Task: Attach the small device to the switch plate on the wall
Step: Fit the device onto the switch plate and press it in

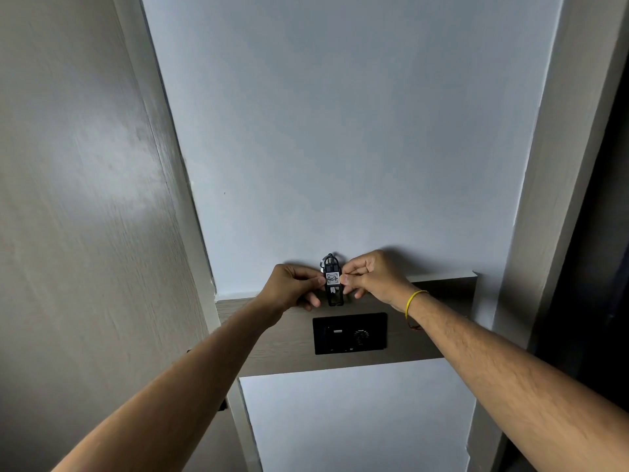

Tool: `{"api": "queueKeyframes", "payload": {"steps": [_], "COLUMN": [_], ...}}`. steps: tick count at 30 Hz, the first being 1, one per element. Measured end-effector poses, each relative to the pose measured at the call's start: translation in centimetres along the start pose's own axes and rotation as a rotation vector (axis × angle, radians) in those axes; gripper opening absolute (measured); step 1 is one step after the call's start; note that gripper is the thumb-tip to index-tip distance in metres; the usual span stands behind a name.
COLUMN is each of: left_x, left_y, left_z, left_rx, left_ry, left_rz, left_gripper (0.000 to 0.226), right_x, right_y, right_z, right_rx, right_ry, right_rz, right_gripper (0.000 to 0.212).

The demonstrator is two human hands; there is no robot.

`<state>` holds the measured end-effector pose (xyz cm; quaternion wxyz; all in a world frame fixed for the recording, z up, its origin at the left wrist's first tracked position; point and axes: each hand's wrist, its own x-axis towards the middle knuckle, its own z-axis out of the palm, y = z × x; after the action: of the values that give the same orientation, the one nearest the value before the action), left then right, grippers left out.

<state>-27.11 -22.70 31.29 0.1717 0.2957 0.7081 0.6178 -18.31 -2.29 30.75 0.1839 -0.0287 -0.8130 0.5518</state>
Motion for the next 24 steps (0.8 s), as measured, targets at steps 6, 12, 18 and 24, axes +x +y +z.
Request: {"api": "queueKeyframes", "payload": {"steps": [6,12,18,24], "left_x": [0.0,-0.3,-1.5,-4.3], "left_y": [-0.1,-0.1,0.5,-2.9], "left_z": [-0.1,-0.3,0.4,1.5], "left_rx": [0.002,0.011,0.027,-0.015], "left_ry": [-0.011,-0.028,0.037,-0.017], "left_rz": [0.003,0.007,0.041,0.008], "left_gripper": [0.02,0.012,0.004,0.005], "right_x": [-0.1,-0.5,-1.8,-6.0], "right_y": [-0.2,-0.5,-1.5,2.1], "right_z": [0.0,0.2,0.8,2.5], "right_rx": [-0.012,-0.043,-0.032,-0.013], "right_ry": [-0.005,-0.003,0.028,0.01], "right_rz": [-0.006,-0.019,-0.023,0.025], "right_gripper": [0.022,0.018,0.027,0.014]}}
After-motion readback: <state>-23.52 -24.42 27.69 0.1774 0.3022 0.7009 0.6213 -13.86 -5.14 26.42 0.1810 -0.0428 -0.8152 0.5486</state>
